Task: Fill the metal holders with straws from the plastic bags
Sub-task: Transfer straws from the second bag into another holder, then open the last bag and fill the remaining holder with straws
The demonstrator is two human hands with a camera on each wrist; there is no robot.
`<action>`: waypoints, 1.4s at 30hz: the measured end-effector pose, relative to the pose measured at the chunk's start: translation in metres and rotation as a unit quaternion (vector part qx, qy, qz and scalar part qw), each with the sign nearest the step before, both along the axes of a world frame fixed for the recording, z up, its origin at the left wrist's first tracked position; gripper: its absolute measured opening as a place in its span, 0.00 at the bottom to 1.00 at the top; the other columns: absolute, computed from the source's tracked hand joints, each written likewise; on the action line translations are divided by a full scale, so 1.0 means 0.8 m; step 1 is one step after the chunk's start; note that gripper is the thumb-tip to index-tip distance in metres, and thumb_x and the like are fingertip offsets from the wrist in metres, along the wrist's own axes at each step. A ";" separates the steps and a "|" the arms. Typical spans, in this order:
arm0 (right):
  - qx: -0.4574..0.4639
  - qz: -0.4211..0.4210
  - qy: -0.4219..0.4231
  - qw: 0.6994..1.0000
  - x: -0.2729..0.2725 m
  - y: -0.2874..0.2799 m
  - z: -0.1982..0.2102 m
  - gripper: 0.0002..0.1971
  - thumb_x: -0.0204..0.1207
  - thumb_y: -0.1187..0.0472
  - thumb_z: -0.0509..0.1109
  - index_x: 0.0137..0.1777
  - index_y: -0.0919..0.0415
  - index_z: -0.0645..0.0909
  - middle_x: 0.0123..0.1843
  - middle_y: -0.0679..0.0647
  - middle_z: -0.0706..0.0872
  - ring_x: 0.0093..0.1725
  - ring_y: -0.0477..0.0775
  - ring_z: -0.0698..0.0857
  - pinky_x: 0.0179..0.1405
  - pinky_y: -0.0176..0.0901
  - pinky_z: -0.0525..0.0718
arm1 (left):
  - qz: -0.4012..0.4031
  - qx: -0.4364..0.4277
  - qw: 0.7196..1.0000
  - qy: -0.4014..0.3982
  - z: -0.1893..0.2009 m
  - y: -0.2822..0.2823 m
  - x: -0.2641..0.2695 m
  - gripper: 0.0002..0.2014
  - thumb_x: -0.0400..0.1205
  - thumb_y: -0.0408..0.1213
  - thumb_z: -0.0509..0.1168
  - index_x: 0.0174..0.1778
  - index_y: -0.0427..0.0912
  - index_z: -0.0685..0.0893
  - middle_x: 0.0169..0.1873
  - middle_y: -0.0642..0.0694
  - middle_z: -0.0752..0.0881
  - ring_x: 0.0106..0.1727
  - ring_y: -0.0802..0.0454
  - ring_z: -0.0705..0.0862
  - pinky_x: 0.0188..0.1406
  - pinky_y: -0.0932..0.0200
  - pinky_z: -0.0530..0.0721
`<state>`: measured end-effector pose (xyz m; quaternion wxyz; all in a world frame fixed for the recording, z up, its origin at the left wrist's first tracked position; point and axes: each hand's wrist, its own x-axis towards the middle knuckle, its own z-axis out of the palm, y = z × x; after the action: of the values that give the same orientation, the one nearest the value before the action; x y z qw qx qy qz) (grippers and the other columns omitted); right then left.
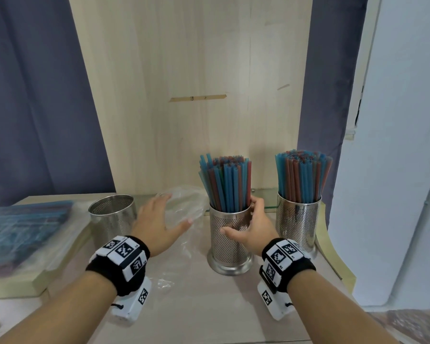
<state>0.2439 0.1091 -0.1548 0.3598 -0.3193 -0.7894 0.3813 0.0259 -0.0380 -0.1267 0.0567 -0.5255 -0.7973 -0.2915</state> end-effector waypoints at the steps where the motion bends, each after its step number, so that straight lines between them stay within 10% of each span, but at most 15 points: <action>1: -0.002 -0.001 0.001 1.000 0.000 -0.001 0.000 0.54 0.58 0.47 0.88 0.79 0.45 0.56 0.63 0.39 0.78 0.64 0.46 0.83 0.68 0.47 0.83 | 0.010 -0.043 0.999 0.001 -0.009 -0.001 0.000 0.53 0.67 0.81 0.54 0.84 0.52 0.57 0.83 0.44 0.59 0.83 0.41 0.58 0.80 0.40 0.62; 7: -0.024 -0.006 0.014 1.000 0.004 -0.007 0.000 0.53 0.61 0.53 0.88 0.80 0.52 0.56 0.58 0.35 0.76 0.62 0.44 0.81 0.67 0.40 0.80 | 0.016 -0.102 0.993 -0.050 -0.048 0.004 0.000 0.52 0.67 0.76 0.65 0.83 0.55 0.57 0.82 0.44 0.58 0.81 0.41 0.62 0.78 0.41 0.67; 15: 0.139 -0.019 -0.007 0.990 0.014 -0.015 0.071 0.62 0.59 0.32 0.81 0.86 0.48 0.49 0.83 0.52 0.64 0.82 0.50 0.64 0.80 0.50 0.65 | 0.033 -0.083 0.994 -0.060 -0.076 0.017 -0.001 0.48 0.70 0.66 0.72 0.82 0.51 0.62 0.82 0.42 0.57 0.82 0.42 0.59 0.80 0.43 0.64; 21: 0.445 -0.022 -0.082 0.892 -0.006 -0.053 0.170 0.49 0.69 0.38 0.72 0.86 0.57 0.58 0.86 0.59 0.61 0.85 0.59 0.61 0.82 0.59 0.62 | 0.034 -0.072 0.994 -0.070 -0.081 0.020 0.001 0.42 0.71 0.62 0.74 0.78 0.50 0.69 0.80 0.43 0.59 0.80 0.43 0.63 0.77 0.45 0.69; 29: 0.484 -0.025 -0.326 0.812 -0.042 -0.050 0.162 0.39 0.75 0.36 0.67 0.83 0.53 0.64 0.81 0.51 0.72 0.82 0.54 0.67 0.83 0.65 0.48 | 0.030 -0.059 0.995 -0.073 -0.081 0.016 0.001 0.38 0.72 0.57 0.75 0.76 0.48 0.71 0.78 0.41 0.61 0.79 0.41 0.64 0.77 0.46 0.68; 32: 0.516 -0.073 -0.211 0.827 -0.025 -0.055 0.149 0.41 0.73 0.34 0.63 0.82 0.54 0.66 0.84 0.53 0.69 0.86 0.58 0.60 0.81 0.73 0.45 | 0.030 -0.062 0.995 -0.077 -0.081 0.017 0.002 0.38 0.73 0.57 0.75 0.76 0.48 0.71 0.79 0.41 0.61 0.79 0.41 0.65 0.77 0.46 0.68; 36: 0.363 -0.144 0.051 0.919 0.004 -0.062 0.094 0.46 0.71 0.38 0.72 0.85 0.56 0.61 0.83 0.57 0.67 0.83 0.54 0.64 0.82 0.62 0.62 | 0.031 -0.062 0.995 -0.077 -0.082 0.017 0.002 0.37 0.73 0.56 0.75 0.76 0.48 0.71 0.78 0.41 0.61 0.79 0.41 0.65 0.77 0.47 0.68; 39: 0.147 -0.116 0.049 0.981 0.009 -0.061 0.046 0.60 0.67 0.42 0.81 0.88 0.58 0.44 0.87 0.56 0.56 0.83 0.44 0.55 0.83 0.46 0.55 | 0.032 -0.063 0.994 -0.081 -0.080 0.017 0.002 0.37 0.73 0.55 0.75 0.76 0.47 0.71 0.78 0.42 0.61 0.79 0.41 0.65 0.77 0.47 0.68; 42: 0.056 -0.094 0.014 0.994 -0.001 -0.041 0.014 0.69 0.58 0.36 0.85 0.87 0.48 0.37 0.89 0.51 0.54 0.86 0.48 0.56 0.84 0.50 0.57 | 0.031 -0.063 0.994 -0.089 -0.079 0.017 0.003 0.37 0.73 0.54 0.75 0.76 0.46 0.71 0.78 0.42 0.62 0.78 0.41 0.66 0.76 0.46 0.69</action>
<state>0.2428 0.0762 -0.1439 0.4225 -0.3663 -0.7708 0.3050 0.0285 -0.0244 -0.1897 -0.0383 -0.4752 -0.8318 -0.2843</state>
